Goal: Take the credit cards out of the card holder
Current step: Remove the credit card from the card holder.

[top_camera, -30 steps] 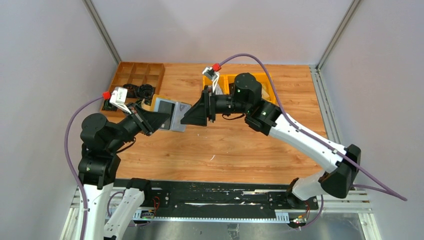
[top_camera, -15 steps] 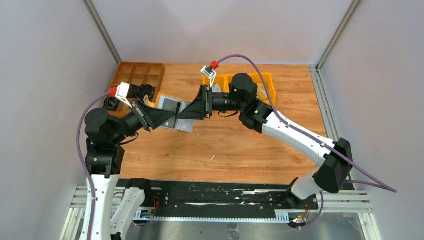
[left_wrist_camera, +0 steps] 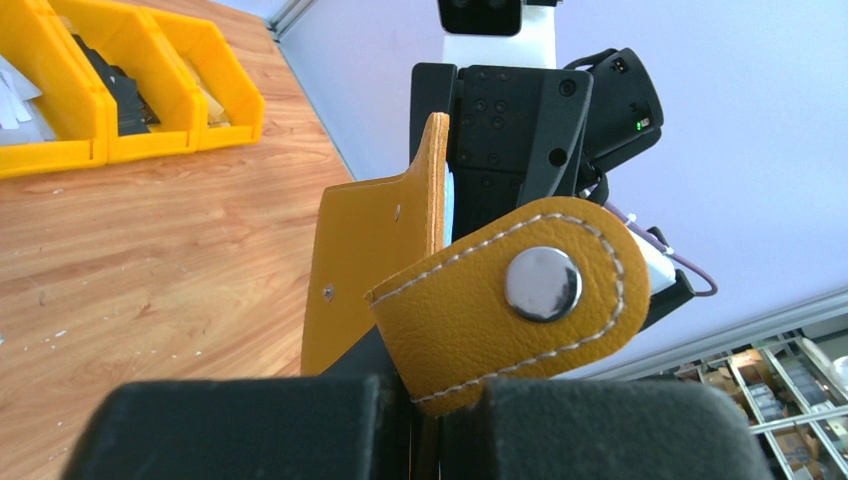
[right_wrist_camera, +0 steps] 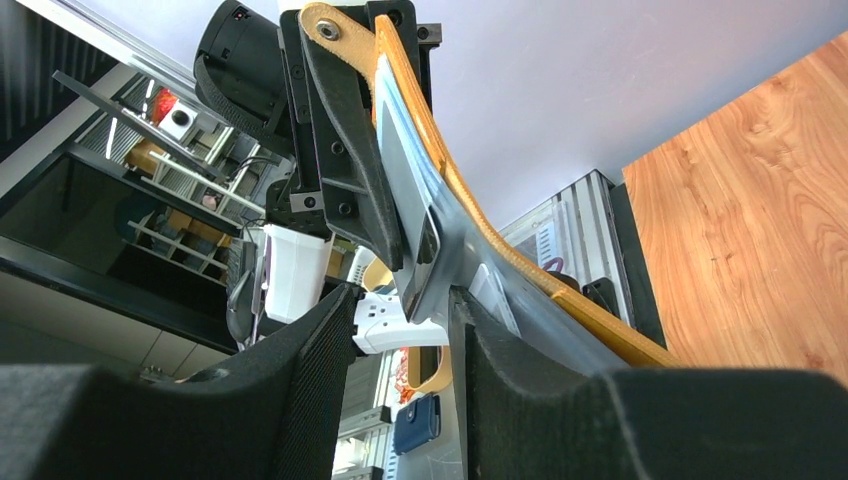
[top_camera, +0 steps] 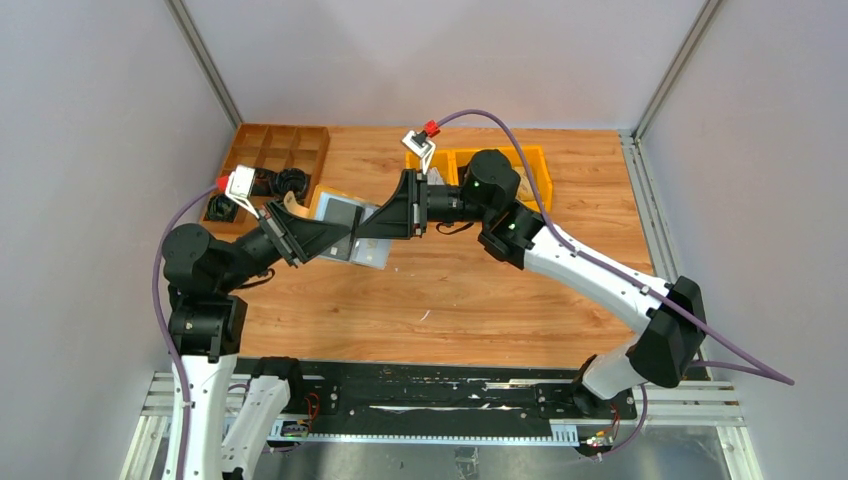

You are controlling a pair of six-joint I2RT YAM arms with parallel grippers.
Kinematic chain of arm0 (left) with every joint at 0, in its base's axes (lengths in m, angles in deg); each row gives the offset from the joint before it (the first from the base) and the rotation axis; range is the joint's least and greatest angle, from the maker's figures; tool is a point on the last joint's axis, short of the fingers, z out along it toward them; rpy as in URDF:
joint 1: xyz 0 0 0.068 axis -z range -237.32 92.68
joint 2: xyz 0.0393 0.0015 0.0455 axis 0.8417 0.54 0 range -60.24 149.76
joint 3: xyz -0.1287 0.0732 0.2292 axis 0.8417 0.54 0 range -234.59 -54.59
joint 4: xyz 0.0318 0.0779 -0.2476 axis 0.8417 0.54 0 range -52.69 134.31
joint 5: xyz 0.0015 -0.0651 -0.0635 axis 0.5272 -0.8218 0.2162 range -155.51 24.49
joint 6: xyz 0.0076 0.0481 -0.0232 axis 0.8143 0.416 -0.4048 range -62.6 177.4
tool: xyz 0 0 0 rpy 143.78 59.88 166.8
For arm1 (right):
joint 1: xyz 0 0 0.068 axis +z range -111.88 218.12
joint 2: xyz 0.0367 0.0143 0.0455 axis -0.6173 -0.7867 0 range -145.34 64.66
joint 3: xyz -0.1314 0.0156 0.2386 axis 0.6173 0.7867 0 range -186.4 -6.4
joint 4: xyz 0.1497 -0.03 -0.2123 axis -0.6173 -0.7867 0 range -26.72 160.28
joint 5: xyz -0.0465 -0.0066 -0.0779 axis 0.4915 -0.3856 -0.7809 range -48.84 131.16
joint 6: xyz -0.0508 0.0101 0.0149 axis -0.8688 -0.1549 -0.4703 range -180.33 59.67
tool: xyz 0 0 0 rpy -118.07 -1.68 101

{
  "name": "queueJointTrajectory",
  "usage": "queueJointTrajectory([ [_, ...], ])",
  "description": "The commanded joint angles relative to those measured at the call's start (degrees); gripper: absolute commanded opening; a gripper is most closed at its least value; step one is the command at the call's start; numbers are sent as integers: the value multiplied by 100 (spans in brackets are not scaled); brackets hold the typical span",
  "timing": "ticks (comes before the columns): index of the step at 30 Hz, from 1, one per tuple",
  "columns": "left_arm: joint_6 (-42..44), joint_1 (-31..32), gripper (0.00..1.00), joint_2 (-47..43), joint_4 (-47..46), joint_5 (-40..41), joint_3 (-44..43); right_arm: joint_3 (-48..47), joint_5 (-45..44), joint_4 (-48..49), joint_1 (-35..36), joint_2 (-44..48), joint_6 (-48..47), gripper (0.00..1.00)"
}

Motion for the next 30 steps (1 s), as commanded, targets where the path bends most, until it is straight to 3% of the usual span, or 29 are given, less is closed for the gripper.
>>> queueJointTrajectory([
  [1, -371, 8, 0, -161, -564, -472, -339, 252, -90, 142, -149, 26, 47, 43],
  [7, -432, 8, 1, -256, -584, -484, -451, 144, -143, 491, -144, -168, 347, 37],
  [13, -461, 6, 18, -397, -675, -758, -270, 78, -244, 860, -134, -335, 718, 32],
  [18, -413, 4, 21, -464, -744, -869, -141, 8, -364, 871, -54, -433, 766, 31],
  [21, -446, 1, 18, -505, -814, -900, -69, 15, -390, 952, 17, -485, 799, 29],
  [26, -449, 8, 4, -511, -898, -895, -78, 146, -316, 1477, 43, -527, 1131, 27],
  [30, -310, 6, 1, -501, -765, -755, -70, 143, -344, 1447, 60, -518, 1183, 27],
])
